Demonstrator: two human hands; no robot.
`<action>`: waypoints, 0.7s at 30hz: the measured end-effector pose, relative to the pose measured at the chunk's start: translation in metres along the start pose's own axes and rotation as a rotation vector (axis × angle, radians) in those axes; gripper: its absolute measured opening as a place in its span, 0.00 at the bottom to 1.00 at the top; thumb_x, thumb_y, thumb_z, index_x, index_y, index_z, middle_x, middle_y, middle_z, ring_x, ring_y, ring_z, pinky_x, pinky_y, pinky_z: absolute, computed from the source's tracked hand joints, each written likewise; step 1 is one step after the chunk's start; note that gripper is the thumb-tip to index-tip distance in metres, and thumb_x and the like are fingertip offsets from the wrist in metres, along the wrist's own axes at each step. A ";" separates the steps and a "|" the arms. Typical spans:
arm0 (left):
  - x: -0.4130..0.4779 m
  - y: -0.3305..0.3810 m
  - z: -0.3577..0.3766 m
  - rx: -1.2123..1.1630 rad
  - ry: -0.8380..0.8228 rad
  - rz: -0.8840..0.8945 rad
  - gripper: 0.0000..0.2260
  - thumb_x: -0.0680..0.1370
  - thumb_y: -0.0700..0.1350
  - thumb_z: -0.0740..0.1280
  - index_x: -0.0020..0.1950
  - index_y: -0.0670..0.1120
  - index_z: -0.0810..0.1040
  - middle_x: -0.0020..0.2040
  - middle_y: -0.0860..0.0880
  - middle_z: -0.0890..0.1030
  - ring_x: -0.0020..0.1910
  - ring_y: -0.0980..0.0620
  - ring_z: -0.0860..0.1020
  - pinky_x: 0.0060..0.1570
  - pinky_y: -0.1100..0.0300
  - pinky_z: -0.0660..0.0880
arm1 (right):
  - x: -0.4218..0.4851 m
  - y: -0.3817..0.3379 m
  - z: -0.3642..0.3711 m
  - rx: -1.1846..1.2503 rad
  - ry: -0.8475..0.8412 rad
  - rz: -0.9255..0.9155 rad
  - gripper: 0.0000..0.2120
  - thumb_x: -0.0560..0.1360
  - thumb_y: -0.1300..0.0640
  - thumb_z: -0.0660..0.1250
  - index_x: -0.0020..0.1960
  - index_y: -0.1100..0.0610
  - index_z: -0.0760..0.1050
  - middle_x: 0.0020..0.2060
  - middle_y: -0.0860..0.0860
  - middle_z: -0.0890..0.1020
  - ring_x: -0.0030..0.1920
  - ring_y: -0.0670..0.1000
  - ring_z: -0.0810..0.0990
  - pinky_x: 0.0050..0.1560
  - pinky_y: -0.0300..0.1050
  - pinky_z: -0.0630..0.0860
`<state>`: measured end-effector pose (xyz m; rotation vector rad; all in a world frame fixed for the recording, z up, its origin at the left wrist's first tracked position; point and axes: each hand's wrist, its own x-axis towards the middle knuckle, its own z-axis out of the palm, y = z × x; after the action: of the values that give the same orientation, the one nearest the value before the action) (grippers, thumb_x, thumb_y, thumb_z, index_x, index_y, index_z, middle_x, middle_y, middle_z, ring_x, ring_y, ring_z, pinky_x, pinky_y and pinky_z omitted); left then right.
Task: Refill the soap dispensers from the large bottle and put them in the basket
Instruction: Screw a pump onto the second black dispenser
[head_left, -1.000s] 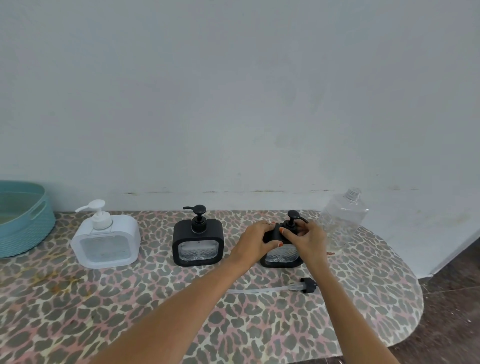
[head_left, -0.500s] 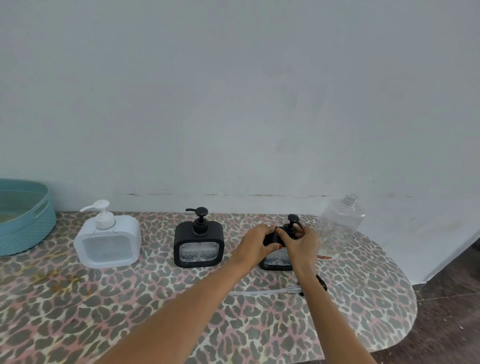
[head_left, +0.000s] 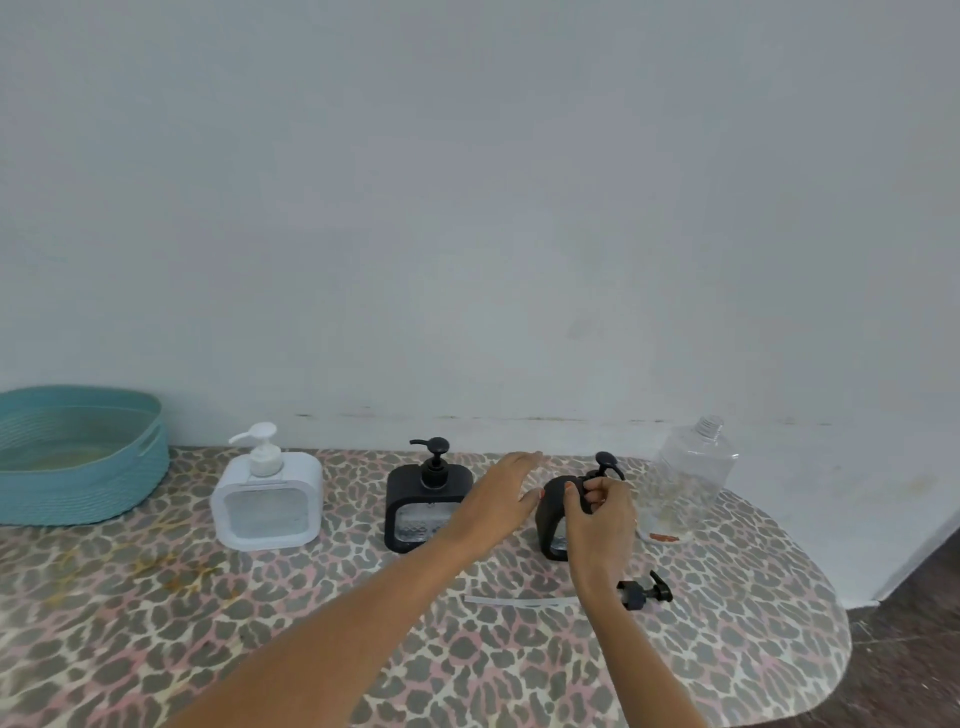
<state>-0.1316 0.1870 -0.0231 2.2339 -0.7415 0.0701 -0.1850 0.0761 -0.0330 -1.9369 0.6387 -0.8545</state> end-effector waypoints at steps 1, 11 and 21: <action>-0.002 -0.001 -0.008 0.005 0.010 0.004 0.21 0.80 0.46 0.59 0.72 0.48 0.61 0.72 0.49 0.65 0.69 0.53 0.65 0.63 0.66 0.60 | -0.003 -0.006 0.003 0.013 -0.012 -0.018 0.07 0.73 0.56 0.67 0.43 0.55 0.69 0.39 0.51 0.75 0.44 0.54 0.75 0.46 0.53 0.75; -0.053 -0.040 -0.127 -0.045 0.299 -0.020 0.16 0.78 0.41 0.61 0.66 0.46 0.71 0.65 0.47 0.74 0.63 0.49 0.73 0.65 0.55 0.69 | -0.068 -0.078 0.065 0.185 -0.358 -0.227 0.03 0.75 0.59 0.65 0.44 0.54 0.71 0.37 0.51 0.75 0.37 0.47 0.74 0.36 0.33 0.68; -0.120 -0.120 -0.220 -0.032 0.563 -0.223 0.14 0.78 0.38 0.61 0.63 0.44 0.74 0.62 0.46 0.76 0.59 0.50 0.75 0.58 0.67 0.68 | -0.116 -0.116 0.153 0.219 -0.689 -0.228 0.06 0.73 0.61 0.67 0.49 0.57 0.72 0.39 0.48 0.76 0.41 0.48 0.74 0.40 0.32 0.70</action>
<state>-0.1292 0.4619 0.0207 2.1002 -0.1862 0.5470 -0.1286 0.2936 -0.0219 -1.9516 -0.0831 -0.3206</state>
